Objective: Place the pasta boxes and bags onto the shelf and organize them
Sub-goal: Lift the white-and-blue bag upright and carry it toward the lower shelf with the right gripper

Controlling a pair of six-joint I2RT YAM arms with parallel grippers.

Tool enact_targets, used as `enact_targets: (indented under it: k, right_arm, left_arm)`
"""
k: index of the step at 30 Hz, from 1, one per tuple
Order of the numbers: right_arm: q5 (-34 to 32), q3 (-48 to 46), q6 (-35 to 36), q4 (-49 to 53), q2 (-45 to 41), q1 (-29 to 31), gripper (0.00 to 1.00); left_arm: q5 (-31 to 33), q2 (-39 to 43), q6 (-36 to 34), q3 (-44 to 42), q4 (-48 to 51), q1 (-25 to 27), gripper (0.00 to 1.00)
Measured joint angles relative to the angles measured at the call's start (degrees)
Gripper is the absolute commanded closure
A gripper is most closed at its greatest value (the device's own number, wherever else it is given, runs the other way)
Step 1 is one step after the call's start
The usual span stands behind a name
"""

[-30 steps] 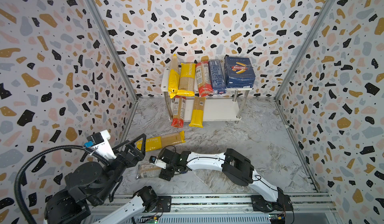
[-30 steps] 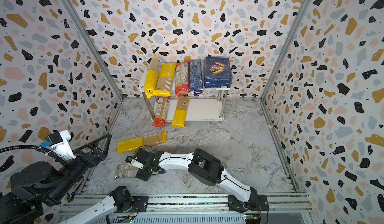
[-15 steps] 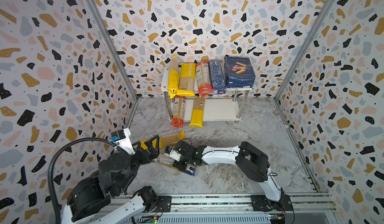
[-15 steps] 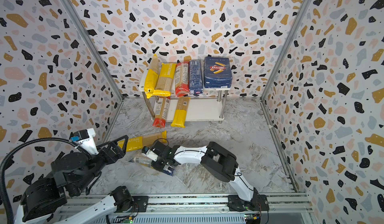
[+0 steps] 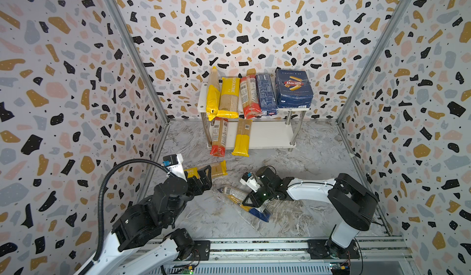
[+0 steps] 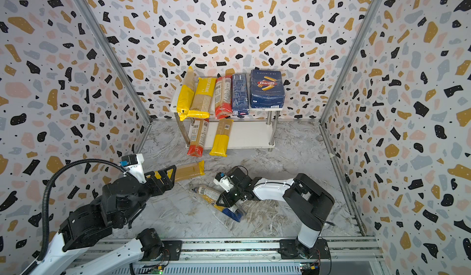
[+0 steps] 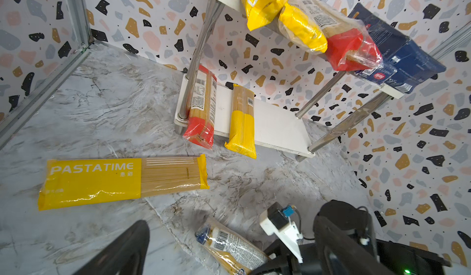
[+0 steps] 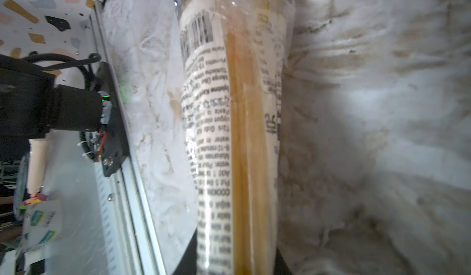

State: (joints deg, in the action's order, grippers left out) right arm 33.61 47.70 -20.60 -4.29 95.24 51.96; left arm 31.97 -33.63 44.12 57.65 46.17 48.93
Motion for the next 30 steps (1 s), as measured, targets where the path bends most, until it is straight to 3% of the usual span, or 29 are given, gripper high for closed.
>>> enact_targets:
  k: [7, 12, 16, 30]
  right_arm:
    - [3.4, -3.3, -3.0, -0.9, -11.8, -5.4, 1.00]
    - [2.4, -3.6, -3.4, -0.3, -16.3, -10.6, 1.00]
    - [-0.5, -3.6, -3.4, 0.5, -16.4, -13.9, 1.00]
    - [-12.4, 6.0, -4.5, 0.2, -7.1, -21.9, 1.00]
  left_arm:
    - [-2.8, -2.5, -0.9, -6.2, -4.3, -1.5, 0.00]
    - [-11.8, -5.4, -3.2, -11.0, -9.2, -11.4, 0.00]
    - [-17.9, -8.0, -4.9, -13.6, -12.1, -17.2, 0.01]
    - [-24.7, -14.3, -7.9, -12.4, -18.2, -17.8, 0.02]
